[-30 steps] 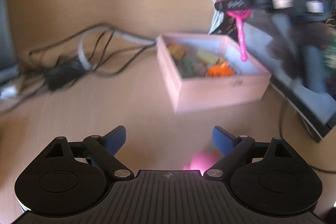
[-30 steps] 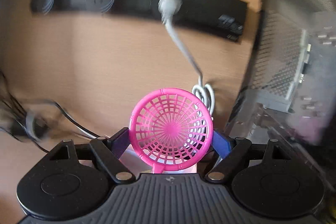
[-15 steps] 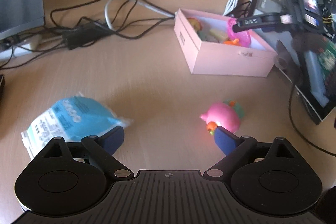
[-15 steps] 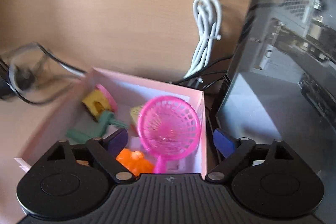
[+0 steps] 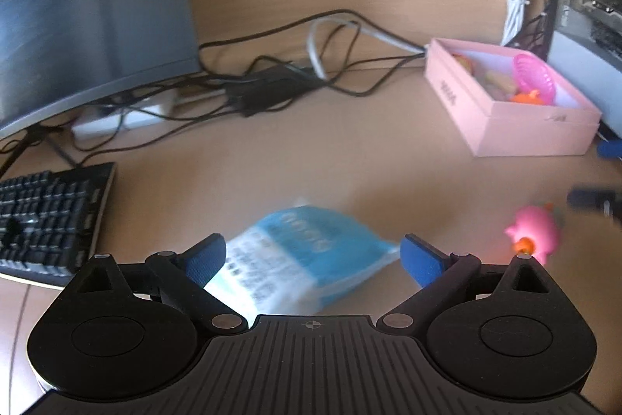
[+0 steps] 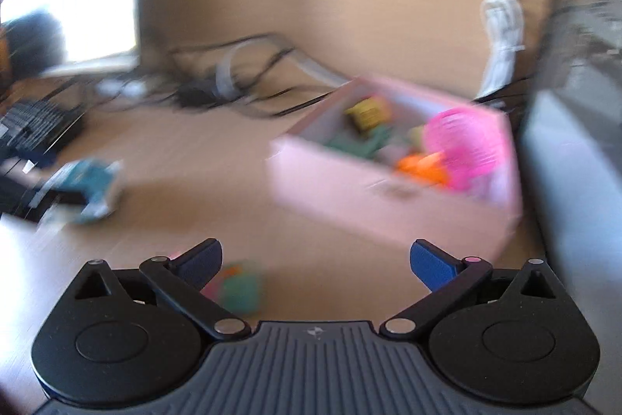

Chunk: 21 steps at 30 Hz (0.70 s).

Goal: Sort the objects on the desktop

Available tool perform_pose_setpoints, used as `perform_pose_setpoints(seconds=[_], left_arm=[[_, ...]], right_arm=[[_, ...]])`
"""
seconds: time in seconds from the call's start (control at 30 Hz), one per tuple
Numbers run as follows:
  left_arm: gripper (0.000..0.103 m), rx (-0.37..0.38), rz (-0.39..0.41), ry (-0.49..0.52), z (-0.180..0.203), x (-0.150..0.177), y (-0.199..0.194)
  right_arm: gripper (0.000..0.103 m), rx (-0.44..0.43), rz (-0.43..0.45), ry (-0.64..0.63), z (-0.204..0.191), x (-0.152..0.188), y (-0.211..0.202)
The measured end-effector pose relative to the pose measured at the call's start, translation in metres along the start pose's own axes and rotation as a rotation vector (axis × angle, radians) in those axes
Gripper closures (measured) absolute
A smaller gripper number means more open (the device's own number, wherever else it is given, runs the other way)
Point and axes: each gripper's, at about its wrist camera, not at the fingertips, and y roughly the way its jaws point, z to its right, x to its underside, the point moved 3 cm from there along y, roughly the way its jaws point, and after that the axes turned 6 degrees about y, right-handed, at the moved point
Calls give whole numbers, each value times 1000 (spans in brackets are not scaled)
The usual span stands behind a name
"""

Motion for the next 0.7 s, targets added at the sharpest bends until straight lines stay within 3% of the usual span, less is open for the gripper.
perform_pose_setpoints(seconds=[0.23, 0.27, 0.33, 0.37, 0.43, 0.57, 0.7], left_arm=[[3, -15, -56, 49, -12, 10, 20], [3, -13, -65, 49, -12, 11, 24], [3, -8, -84, 55, -12, 13, 33], [3, -4, -89, 59, -11, 13, 37], [3, -7, -99, 70, -6, 13, 42], [15, 23, -96, 77, 12, 9, 38], [17, 55, -89, 105, 48, 10, 30]], right_arm=[[2, -91, -40, -118, -48, 17, 21], [5, -92, -48, -127, -50, 18, 23], [26, -96, -73, -129, -51, 19, 26], [30, -94, -82, -120, -50, 19, 27], [30, -75, -77, -92, -45, 20, 24], [30, -25, -62, -26, -27, 27, 9], [30, 21, -58, 41, -9, 44, -11]])
